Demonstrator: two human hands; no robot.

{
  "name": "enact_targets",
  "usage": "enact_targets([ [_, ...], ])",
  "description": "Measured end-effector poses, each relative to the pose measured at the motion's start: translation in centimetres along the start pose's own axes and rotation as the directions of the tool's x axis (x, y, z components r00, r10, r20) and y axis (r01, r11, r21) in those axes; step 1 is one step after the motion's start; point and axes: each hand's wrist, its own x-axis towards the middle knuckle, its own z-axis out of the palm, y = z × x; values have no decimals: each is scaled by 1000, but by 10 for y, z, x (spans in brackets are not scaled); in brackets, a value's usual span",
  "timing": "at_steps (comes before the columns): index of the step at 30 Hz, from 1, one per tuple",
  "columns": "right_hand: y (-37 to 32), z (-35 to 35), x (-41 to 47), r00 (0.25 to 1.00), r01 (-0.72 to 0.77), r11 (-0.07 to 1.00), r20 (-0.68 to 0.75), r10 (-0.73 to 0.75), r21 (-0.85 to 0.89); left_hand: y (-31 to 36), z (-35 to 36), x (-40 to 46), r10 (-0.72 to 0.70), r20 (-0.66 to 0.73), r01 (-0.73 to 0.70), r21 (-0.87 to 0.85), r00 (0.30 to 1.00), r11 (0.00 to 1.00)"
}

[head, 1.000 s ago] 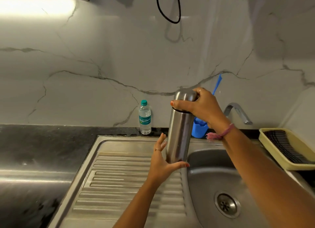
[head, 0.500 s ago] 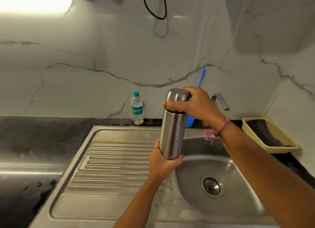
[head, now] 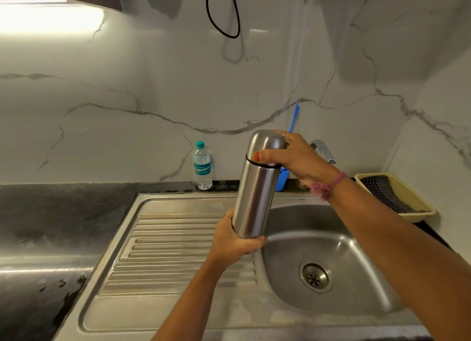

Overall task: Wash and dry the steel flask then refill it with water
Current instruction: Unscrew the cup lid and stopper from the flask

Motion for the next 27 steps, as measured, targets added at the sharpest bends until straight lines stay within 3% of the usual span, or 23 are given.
enact_targets([
  [3, -7, -10, 5, 974, -16, 997, 223, 33, -80, -1, -3, -5, 19, 53, -18, -8, 998, 1000],
  [6, -38, -24, 10, 887, 1, 933, 432, 165, -359, -6, -7, -7, 8, 30, -7, -12, 1000, 1000],
  [9, -70, -27, 15, 825, 12, 740, 425, 372, -673, -12, -11, -7, 0, 3, 0, -6, 1000, 1000],
  [12, -82, -12, 21, 787, -10, 545, 330, 522, -838, -16, -15, -5, 8, -11, -8, 5, 1000, 1000],
  [14, -81, -4, 28, 807, 14, 509, 311, 502, -860, -19, -20, -3, 12, -18, -12, 21, 1000, 1000],
  [16, -80, -2, 33, 818, 28, 561, 341, 463, -828, -22, -25, -2, 17, -15, -16, 36, 1000, 999],
  [19, -86, -9, 34, 751, 103, 676, 503, 428, -730, -23, -32, -4, 13, -15, -12, 35, 1000, 999],
  [21, -90, -8, 33, 739, 86, 702, 518, 431, -707, -24, -35, -6, 5, -29, -4, 19, 1000, 1000],
  [24, -85, 9, 34, 790, -12, 616, 370, 489, -788, -25, -39, -8, 1, -43, -1, 4, 999, 1000],
  [27, -75, 23, 38, 850, 57, 524, 317, 421, -850, -27, -43, -10, 5, -40, -4, 11, 999, 1000],
])
